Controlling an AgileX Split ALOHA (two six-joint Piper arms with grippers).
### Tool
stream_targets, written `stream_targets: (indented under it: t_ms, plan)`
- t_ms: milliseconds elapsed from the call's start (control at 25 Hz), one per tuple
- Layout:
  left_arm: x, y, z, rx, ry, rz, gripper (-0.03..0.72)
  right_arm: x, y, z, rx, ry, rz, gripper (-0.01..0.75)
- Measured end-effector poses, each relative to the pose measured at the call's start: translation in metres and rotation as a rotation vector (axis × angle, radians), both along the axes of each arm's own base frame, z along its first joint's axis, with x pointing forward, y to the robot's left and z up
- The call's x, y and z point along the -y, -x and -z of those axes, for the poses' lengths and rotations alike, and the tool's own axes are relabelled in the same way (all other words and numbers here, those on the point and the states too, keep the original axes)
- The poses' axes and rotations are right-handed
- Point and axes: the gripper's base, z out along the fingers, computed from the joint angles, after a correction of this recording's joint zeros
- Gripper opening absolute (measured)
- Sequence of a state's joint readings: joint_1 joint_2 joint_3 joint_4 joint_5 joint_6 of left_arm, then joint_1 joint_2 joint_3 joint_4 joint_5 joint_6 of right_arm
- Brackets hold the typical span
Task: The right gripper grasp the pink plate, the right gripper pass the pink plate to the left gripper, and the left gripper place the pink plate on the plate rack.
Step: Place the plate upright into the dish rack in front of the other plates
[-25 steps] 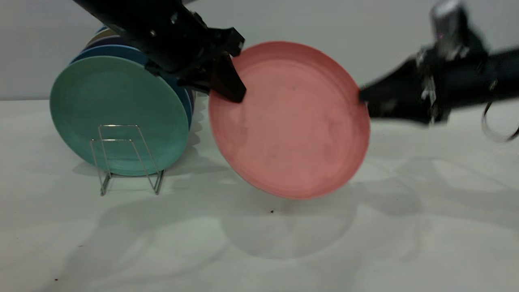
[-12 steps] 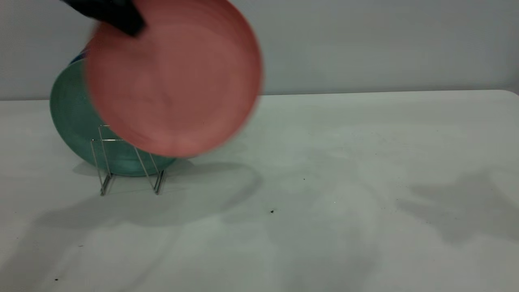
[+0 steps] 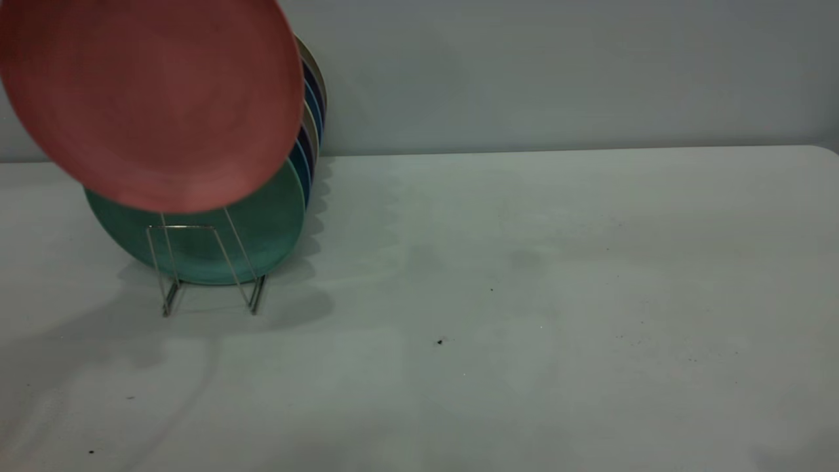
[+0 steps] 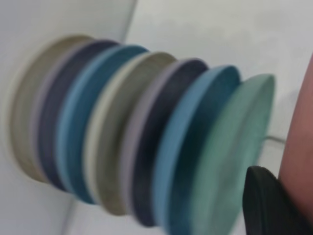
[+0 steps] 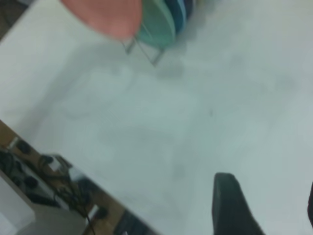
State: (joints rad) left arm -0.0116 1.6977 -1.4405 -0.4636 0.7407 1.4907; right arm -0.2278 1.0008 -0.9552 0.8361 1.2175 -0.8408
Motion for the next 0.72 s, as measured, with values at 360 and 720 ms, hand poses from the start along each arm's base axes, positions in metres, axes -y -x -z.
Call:
stream_targets:
  t_ms: [360,720]
  plan:
    - [-0.002,-0.017,0.013,0.088,-0.096,0.091,0.070,-0.001,0.083,0.045,-0.078,0.133,0.226,0.392]
    - [-0.003,-0.024,0.020,0.133,-0.150,0.142,0.070,0.002,0.125,0.067,-0.030,0.214,0.388,0.392]
